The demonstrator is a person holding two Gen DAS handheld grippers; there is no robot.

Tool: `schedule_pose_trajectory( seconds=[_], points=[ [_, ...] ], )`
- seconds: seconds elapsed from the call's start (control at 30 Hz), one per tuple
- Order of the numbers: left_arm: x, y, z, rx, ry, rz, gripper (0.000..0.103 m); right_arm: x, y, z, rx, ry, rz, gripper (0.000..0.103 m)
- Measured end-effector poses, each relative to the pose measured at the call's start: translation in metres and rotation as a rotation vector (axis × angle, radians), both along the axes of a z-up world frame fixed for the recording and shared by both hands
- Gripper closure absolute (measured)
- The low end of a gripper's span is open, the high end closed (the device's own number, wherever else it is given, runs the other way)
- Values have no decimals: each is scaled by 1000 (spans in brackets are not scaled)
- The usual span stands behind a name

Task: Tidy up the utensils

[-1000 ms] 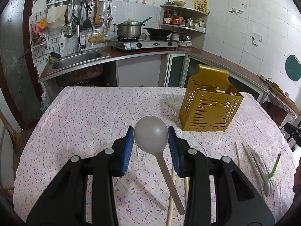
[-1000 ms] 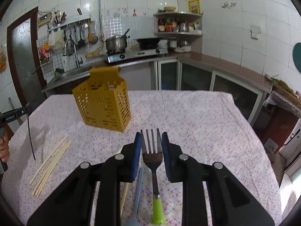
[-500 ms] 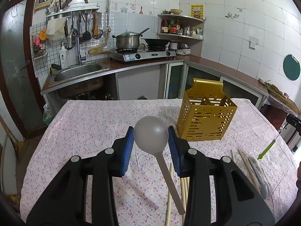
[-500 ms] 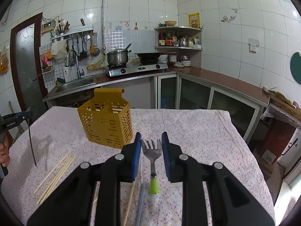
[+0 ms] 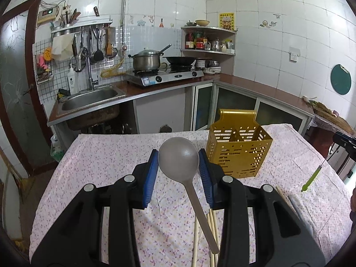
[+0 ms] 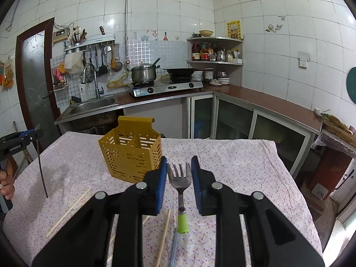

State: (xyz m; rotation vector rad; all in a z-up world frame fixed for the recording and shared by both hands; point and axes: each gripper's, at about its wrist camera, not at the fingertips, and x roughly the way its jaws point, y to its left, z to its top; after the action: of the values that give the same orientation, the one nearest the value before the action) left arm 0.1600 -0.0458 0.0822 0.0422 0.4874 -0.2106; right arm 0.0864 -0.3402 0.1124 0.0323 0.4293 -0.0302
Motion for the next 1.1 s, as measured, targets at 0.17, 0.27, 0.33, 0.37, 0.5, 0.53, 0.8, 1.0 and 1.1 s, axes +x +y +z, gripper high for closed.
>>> schedule_pose_trajectory(
  seconds=[0.17,0.27,0.33,0.37,0.5,0.53,0.8,1.0,1.1],
  points=[
    [4,-4,13,2,-22,-7,68,7,6,10,0,-9,19,81],
    [8,-8,22,8,-38,-12,68,15,10,20,-3,-23,29,81],
    [13,-11,28,13,-48,-16,68,21,12,29,-2,-38,42,81],
    [15,-13,31,14,-54,-19,68,24,14,33,-5,-43,47,81],
    [28,-22,49,21,-85,-27,68,39,22,55,-14,-72,72,81],
    [33,-26,55,27,-98,-31,68,44,24,61,-12,-82,81,81],
    [78,-61,95,26,-165,-65,68,84,39,105,22,-133,138,81],
    [123,-92,92,16,-171,-76,68,118,46,107,47,-133,146,81],
    [139,-104,80,10,-152,-79,68,135,51,98,59,-118,149,81]
  ],
)
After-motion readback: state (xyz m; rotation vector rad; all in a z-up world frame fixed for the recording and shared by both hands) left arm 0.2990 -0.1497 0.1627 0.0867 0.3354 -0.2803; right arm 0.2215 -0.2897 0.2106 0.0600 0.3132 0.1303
